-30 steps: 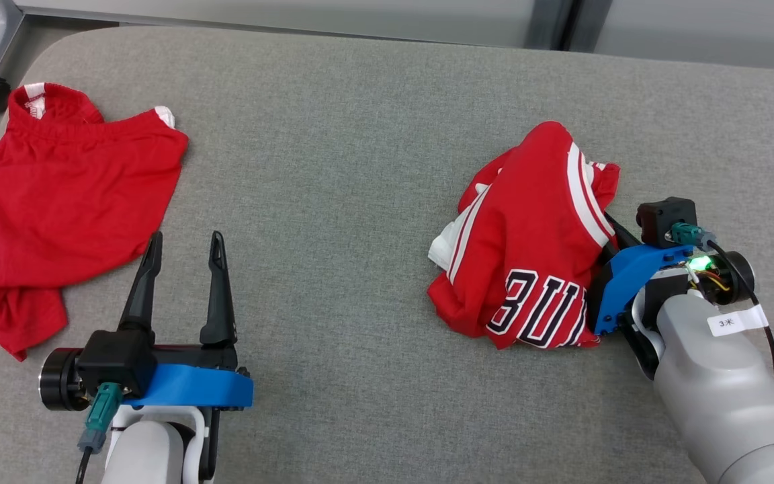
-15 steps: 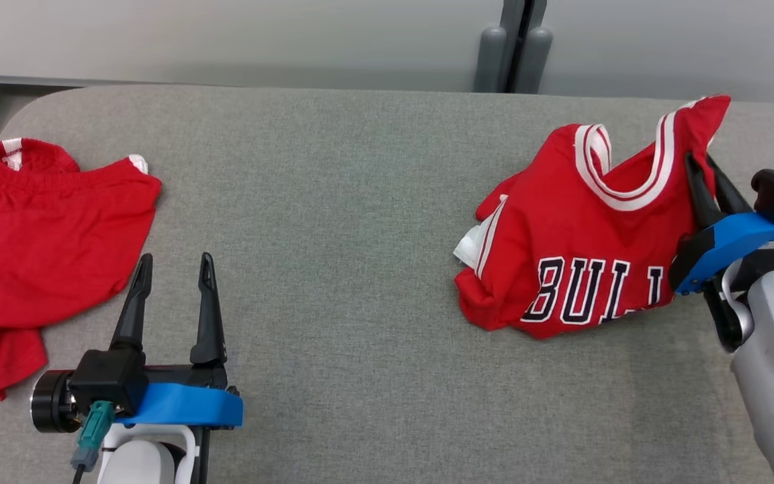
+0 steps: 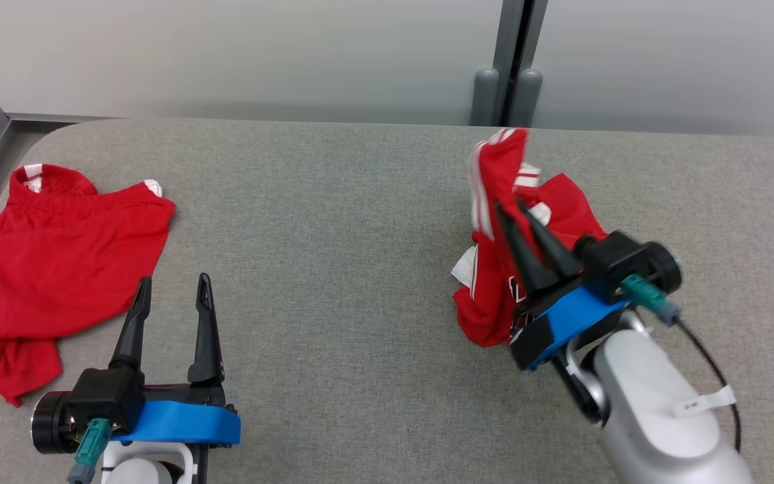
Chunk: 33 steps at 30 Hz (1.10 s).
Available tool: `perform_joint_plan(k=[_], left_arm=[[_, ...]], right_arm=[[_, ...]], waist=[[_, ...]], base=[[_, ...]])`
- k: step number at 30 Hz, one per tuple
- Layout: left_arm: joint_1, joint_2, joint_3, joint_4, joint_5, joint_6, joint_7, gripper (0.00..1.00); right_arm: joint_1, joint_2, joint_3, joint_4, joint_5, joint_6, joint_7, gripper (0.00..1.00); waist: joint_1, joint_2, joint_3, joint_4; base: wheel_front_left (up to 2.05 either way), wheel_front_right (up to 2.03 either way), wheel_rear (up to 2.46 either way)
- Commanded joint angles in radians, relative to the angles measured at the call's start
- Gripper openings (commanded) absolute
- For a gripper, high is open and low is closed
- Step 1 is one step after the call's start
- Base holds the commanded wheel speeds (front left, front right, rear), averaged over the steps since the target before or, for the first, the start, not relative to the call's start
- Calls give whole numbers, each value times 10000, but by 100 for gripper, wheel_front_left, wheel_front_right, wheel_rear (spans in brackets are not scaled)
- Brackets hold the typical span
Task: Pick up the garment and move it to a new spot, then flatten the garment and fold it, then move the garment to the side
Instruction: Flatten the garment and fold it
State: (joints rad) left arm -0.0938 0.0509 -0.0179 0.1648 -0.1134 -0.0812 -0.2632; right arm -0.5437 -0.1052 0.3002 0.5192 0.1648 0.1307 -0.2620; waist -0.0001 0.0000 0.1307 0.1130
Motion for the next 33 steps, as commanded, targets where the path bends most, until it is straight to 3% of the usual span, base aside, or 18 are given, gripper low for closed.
perform_joint_plan(k=[1, 17, 18, 19, 22, 26, 33], left_arm=[[39, -9, 13, -21, -78, 2, -25, 100], [141, -8, -44, 23, -338, 121, -25, 100], [132, -7, -46, 33, -344, 131, -25, 100], [125, -8, -39, 37, -340, 145, -25, 100], [181, -8, 33, 12, -336, 165, -25, 100], [277, -7, 164, -10, -269, 170, -25, 100], [499, -8, 295, -9, -155, 91, -25, 100]], right_arm=[[289, 110, 416, -152, 128, 1, -41, 0], [1398, 543, 5628, -96, 1672, 1, -44, 0], [1402, 545, 5857, -139, 1743, 1, -42, 58], [1405, 550, 6027, -204, 1824, 1, -44, 100], [1404, 539, 6152, -350, 1969, 1, -42, 100], [1517, 544, 5520, -686, 1722, 1, -42, 100], [2413, 277, 3048, -1660, 853, 1, -42, 100]], waist=[[1, 0, -10, 85], [1, 0, 90, 696], [1, 0, 98, 699], [1, 0, 102, 686], [1, 0, 81, 569], [1, 0, -53, 336], [1, 0, -409, -84]], base=[[0, 0, 0], [0, 0, 0], [0, 0, 0], [0, 0, 0], [0, 0, 0], [0, 0, 0], [0, 0, 0]])
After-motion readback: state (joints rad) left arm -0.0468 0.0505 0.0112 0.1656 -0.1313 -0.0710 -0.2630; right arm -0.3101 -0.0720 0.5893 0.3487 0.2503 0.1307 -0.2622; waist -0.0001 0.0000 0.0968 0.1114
